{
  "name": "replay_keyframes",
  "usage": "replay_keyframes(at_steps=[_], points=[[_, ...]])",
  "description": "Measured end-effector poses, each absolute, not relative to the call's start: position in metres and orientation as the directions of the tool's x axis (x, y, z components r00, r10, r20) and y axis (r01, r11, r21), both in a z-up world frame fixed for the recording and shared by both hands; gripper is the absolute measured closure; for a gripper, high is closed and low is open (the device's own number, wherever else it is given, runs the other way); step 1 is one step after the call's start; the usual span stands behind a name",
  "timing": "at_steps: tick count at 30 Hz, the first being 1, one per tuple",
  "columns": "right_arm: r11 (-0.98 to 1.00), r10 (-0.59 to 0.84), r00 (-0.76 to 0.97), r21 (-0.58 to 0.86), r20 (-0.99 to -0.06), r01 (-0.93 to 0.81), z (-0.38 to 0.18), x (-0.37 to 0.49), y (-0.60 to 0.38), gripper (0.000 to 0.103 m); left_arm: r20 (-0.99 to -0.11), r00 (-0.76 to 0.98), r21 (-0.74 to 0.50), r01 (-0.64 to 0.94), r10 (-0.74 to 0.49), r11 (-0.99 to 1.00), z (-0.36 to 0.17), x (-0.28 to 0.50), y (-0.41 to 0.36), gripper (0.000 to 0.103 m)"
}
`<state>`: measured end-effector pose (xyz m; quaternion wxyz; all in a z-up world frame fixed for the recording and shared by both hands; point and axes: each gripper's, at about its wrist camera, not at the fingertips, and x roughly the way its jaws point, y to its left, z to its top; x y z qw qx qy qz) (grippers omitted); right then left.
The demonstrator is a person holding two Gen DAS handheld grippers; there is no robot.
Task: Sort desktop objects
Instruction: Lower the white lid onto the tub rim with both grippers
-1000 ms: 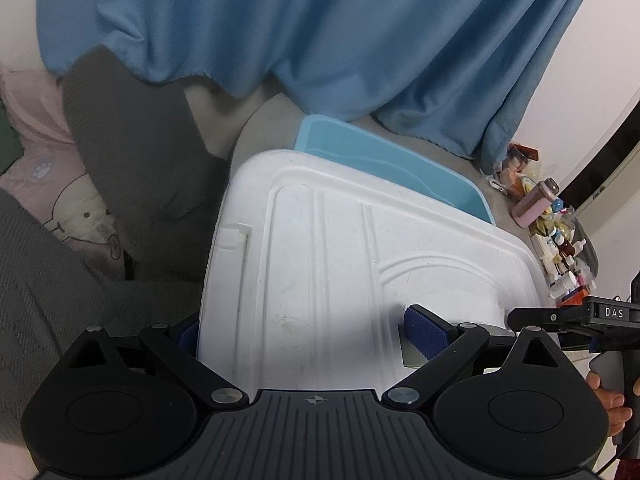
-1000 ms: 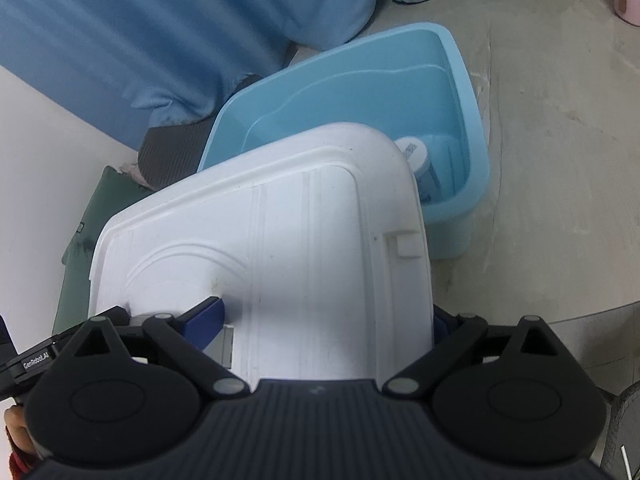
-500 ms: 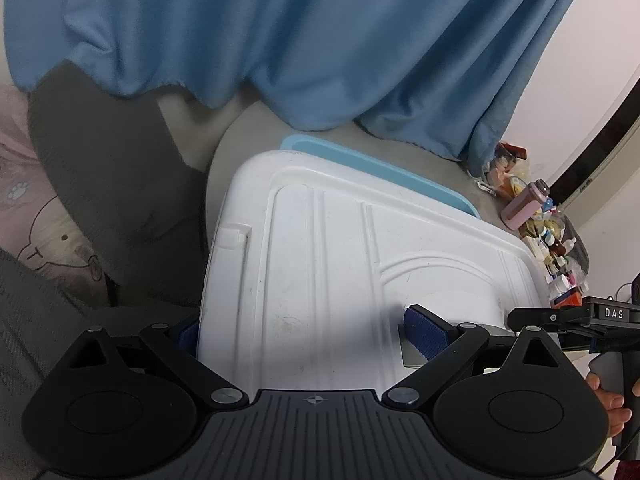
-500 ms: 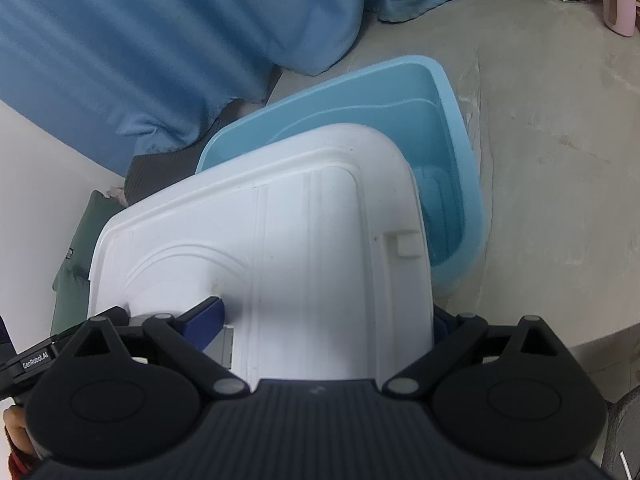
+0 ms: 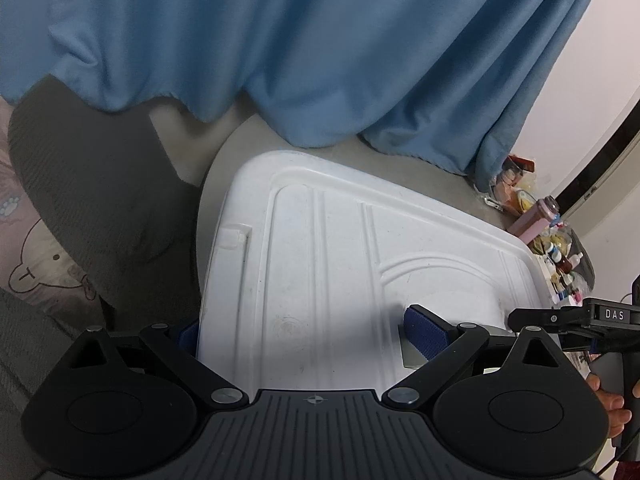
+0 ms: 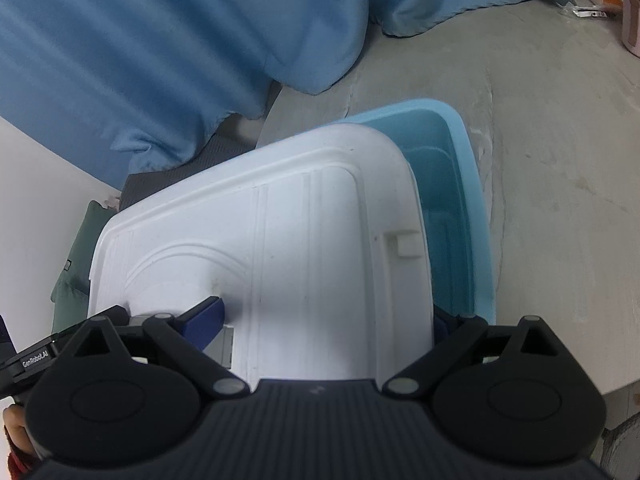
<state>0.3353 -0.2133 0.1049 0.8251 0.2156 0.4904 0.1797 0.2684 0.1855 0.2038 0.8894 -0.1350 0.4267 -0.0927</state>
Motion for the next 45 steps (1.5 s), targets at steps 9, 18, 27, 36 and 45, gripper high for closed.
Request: replay_keyframes(at_steps=[9,18,27,36,45], points=[[0.842,0.507,0.448,0.533,-0.736,-0.077,0.104,0.366,-0.215,0.005,-0.743,0.608,-0.321,0.045,-0.281,0.946,0.199,0.306,0.181,0.005],[0.844,0.504,0.445,0.531,-0.74,-0.074,0.103,0.385,-0.214,0.005,-0.745,0.603,-0.324,0.045,-0.284,0.945,0.197,0.333,0.176,0.005],[0.845,0.505,0.438,0.53,-0.744,-0.074,0.102,0.395,-0.211,0.005,-0.749,0.598,-0.326,0.041,-0.285,0.944,0.193,0.349,0.178,0.005],[0.85,0.499,0.429,0.522,-0.752,-0.075,0.098,0.402,-0.21,0.005,-0.753,0.59,-0.337,0.032,-0.29,0.941,0.186,0.358,0.179,0.005],[0.855,0.491,0.431,0.513,-0.757,-0.072,0.101,0.403,-0.215,0.005,-0.755,0.585,-0.345,0.032,-0.297,0.938,0.182,0.363,0.177,0.005]])
